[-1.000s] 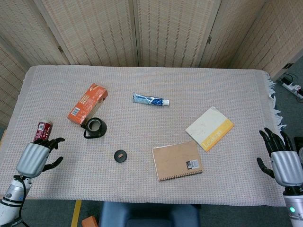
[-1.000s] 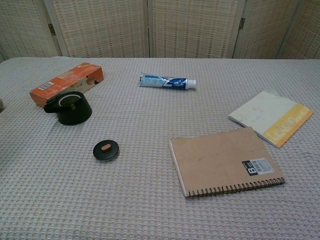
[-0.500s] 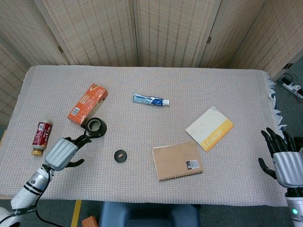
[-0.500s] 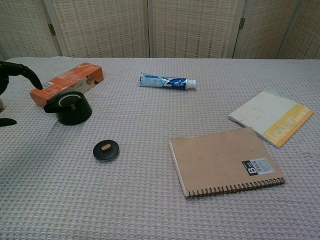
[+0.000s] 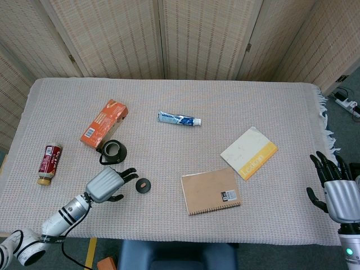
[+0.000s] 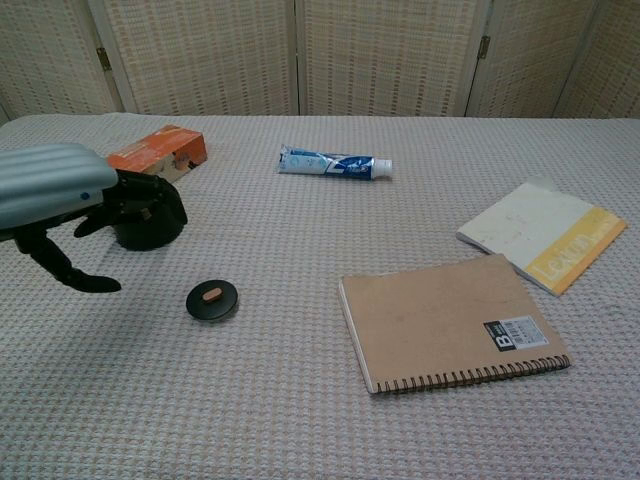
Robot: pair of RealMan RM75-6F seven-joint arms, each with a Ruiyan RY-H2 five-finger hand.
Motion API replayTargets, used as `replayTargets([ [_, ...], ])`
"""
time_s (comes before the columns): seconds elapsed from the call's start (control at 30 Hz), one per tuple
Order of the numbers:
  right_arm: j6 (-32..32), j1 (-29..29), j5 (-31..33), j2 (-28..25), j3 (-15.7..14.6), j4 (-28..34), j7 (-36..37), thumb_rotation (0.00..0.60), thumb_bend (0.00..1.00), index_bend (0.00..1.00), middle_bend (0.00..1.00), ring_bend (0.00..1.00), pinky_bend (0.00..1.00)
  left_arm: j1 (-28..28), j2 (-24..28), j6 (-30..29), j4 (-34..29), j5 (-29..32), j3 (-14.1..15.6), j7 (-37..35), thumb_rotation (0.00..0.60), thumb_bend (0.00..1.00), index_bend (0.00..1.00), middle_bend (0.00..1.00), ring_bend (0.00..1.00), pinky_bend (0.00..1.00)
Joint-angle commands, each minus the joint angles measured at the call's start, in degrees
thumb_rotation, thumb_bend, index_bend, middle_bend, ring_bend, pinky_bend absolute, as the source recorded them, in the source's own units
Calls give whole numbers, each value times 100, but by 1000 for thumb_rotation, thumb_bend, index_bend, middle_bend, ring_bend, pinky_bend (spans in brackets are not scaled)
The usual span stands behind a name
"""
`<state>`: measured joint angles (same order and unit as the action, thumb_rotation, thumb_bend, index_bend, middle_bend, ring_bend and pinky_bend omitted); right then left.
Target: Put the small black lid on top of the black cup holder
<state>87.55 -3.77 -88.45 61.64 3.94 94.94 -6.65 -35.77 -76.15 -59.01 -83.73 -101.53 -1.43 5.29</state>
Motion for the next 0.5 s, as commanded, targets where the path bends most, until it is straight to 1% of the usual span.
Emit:
replayTargets([
  [0.03, 0, -5, -6, 4, 2, 2, -4, 600, 372, 33, 87, 156, 0, -197, -197, 216, 139, 17, -2, 134, 600, 169, 204, 166, 708, 801],
  [0.23, -22, 3, 20, 25, -14, 9, -15, 600, 371, 35, 87, 154, 0, -411, -529, 491, 301, 240, -57, 346, 600, 169, 191, 140, 702, 803],
  [0.4, -1, 24, 23, 18, -23, 4, 8, 600, 372, 35, 87, 157, 0, -564, -739, 815, 454, 516, -76, 568, 600, 170, 189, 140, 707, 803],
  [0.5, 49, 47, 23, 13, -13, -5, 34, 600, 371, 36, 87, 159, 0, -601, -842, 885, 539, 629, -62, 666, 600, 170, 191, 140, 713, 803],
])
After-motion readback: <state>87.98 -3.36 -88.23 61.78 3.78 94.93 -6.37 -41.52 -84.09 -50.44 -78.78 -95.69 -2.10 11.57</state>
